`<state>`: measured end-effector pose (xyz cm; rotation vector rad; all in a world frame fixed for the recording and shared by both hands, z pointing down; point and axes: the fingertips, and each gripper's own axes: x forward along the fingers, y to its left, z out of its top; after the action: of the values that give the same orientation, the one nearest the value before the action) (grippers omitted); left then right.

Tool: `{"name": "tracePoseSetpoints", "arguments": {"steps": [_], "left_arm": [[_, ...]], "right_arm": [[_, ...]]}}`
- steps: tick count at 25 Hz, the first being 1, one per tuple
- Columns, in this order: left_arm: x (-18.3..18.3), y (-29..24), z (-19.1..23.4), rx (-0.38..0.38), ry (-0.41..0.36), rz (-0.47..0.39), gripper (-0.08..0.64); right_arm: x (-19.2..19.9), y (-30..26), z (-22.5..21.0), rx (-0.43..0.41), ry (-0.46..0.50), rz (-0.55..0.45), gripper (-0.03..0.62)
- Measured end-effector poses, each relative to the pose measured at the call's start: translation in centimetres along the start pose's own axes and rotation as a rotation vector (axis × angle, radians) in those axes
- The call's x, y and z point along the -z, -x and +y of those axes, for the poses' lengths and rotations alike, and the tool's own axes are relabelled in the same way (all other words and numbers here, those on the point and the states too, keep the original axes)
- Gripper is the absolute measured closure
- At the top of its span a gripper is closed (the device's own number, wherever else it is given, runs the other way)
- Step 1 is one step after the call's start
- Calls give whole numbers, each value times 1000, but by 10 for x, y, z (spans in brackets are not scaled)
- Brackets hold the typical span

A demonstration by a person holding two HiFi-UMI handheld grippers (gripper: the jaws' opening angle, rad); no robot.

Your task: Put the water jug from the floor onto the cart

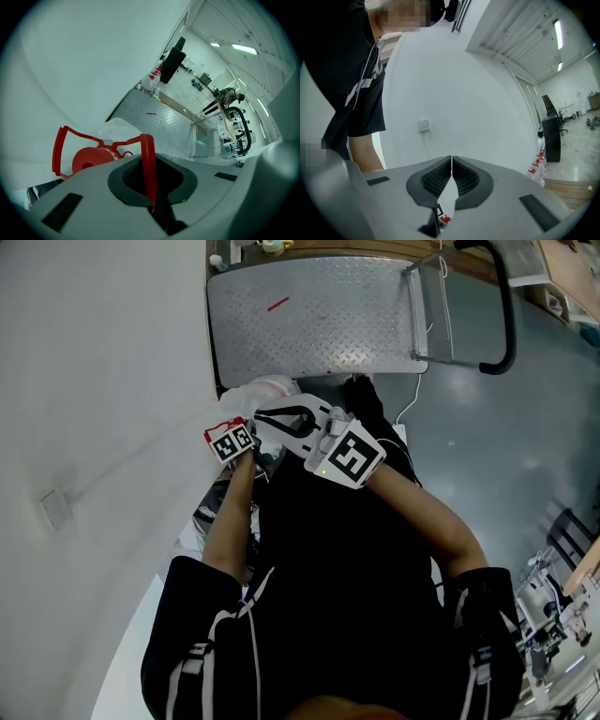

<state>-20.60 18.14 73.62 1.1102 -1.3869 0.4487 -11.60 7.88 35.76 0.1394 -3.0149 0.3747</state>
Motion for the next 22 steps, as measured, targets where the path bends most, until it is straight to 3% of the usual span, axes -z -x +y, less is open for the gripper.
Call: {"name": "tracePoseSetpoints", "arguments": {"steps": [5,9,17,22], "left_arm": [[-23,-4,-39,19,-40,3,531],[-52,-17,-74,-28,-44,-2,531],[-100,-56,-138,47,46,-28,531],[-133,-89,-188,59,50,-16,531]], "right_arm": [[-18,12,-10,-47,70,-32,574],[-46,40,-47,-88,99,-83,574],[-63,88,-95,-88,95,-136,574],[-63,114,-129,-85,94,-108,574]]}}
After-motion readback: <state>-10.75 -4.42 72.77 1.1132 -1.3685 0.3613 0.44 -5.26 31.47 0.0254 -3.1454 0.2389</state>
